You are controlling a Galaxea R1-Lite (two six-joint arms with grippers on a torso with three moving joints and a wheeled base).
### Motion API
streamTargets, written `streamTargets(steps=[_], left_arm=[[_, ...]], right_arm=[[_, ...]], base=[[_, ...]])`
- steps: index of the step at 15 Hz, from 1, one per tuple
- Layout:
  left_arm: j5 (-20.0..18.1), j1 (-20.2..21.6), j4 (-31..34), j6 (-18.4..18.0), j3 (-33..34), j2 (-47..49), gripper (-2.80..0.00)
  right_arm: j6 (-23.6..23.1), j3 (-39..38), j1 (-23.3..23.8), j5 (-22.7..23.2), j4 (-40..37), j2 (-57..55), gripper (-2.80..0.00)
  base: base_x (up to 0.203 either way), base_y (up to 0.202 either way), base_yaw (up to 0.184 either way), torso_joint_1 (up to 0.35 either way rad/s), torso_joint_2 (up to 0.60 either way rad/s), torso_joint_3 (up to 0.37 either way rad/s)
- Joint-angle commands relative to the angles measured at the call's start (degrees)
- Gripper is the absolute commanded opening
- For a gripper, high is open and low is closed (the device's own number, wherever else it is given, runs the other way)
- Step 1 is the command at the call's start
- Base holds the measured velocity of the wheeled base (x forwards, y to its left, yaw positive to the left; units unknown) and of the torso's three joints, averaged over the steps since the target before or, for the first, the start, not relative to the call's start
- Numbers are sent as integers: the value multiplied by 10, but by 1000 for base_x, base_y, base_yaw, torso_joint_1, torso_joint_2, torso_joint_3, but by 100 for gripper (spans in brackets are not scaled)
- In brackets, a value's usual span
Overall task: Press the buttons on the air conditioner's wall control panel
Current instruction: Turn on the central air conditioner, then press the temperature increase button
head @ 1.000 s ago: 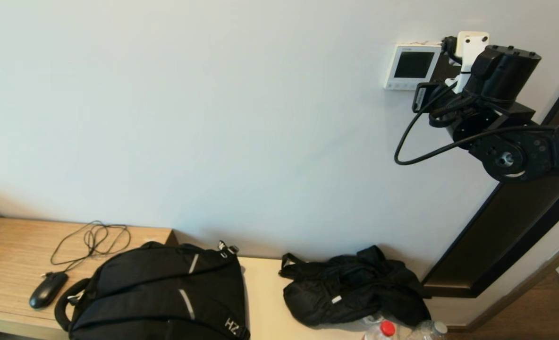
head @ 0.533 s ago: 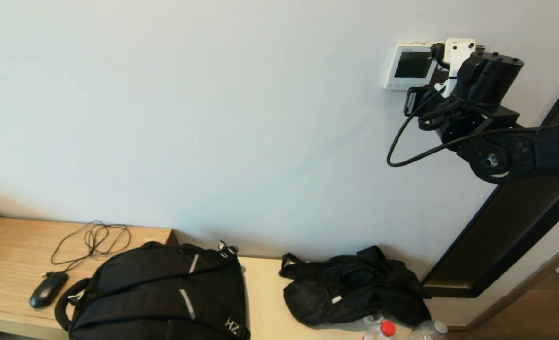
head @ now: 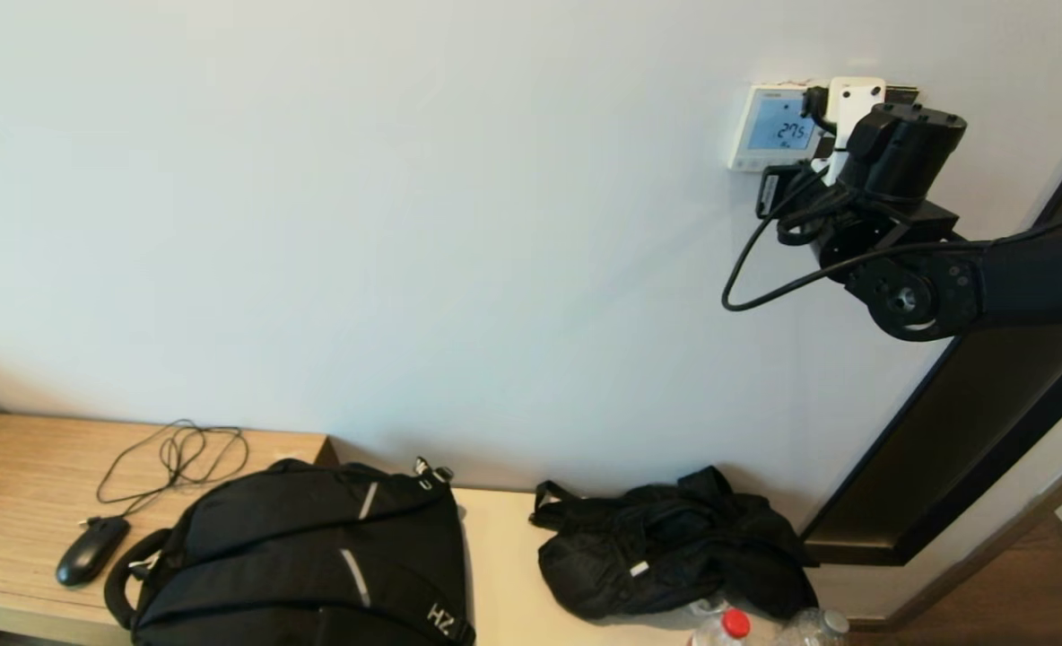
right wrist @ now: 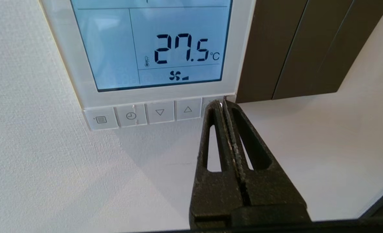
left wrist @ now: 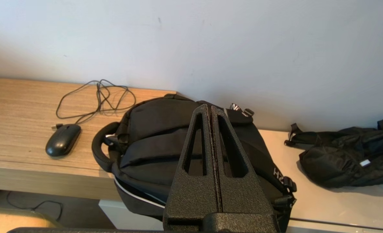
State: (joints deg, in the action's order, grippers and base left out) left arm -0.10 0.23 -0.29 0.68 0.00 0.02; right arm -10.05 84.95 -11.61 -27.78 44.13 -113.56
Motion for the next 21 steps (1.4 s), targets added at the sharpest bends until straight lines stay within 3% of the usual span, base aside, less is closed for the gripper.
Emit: streamTargets(steps=[1,9,17,21], left_arm=[[0,0,0,0,0,0,-280],[0,0,0,0,0,0,-280],[0,0,-1,0,0,0,-280],[0,0,-1,0,0,0,-280]], right_arm=[[-1,8,0,-1,3,-13,-280],[-1,-23,-4,-2,21,47,-280],[-2,-158,-20,-2,31,172,-280],[-7,-253,-18,-1,13,306,-280]], base=[[0,0,0,0,0,0],[0,0,0,0,0,0],[0,0,0,0,0,0],[0,0,0,0,0,0]])
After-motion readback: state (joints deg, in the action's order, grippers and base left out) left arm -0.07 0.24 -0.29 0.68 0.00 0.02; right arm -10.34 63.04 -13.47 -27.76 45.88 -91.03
